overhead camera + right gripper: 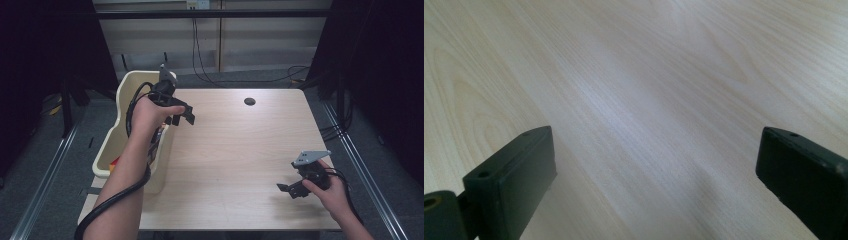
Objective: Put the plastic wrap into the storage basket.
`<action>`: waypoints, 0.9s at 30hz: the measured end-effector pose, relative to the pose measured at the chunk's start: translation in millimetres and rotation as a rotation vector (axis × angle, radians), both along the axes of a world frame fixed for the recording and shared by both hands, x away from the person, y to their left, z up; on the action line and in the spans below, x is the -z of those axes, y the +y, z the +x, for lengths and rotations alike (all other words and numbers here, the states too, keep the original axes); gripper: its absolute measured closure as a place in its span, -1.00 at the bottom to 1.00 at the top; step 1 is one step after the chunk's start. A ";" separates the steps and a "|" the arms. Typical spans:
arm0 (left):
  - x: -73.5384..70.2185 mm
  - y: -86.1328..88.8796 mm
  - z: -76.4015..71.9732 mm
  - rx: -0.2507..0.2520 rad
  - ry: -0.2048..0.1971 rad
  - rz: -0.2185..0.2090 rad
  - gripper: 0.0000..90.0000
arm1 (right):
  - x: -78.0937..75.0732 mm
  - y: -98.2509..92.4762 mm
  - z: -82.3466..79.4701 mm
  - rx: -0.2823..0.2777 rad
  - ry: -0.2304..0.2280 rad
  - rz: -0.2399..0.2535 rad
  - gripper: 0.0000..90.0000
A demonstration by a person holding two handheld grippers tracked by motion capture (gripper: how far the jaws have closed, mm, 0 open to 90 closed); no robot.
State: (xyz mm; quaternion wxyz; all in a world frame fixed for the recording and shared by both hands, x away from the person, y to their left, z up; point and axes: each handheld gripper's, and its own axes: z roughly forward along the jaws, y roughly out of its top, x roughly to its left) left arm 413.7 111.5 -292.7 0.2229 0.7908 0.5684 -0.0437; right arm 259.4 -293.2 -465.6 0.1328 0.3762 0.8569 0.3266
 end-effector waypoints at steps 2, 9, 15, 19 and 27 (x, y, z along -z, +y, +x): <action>1.1 -4.7 -0.2 0.011 -0.004 -0.003 -0.56 | 0.1 0.1 0.0 -0.003 -0.001 0.000 -0.94; 3.4 -18.7 -0.7 0.050 -0.004 -0.013 -0.56 | -0.2 0.0 -0.1 0.000 -0.002 -0.001 -0.94; 7.6 -28.8 -1.4 0.075 -0.013 -0.020 -0.57 | -0.5 0.1 -0.4 -0.001 0.002 0.002 -0.94; 10.7 -33.8 -1.5 0.084 -0.015 -0.024 -0.57 | -0.4 0.3 -0.3 -0.002 -0.005 -0.001 -0.94; 21.3 -47.8 -3.6 0.118 -0.005 -0.027 -0.57 | -0.6 0.1 -0.2 -0.005 -0.004 0.002 -0.94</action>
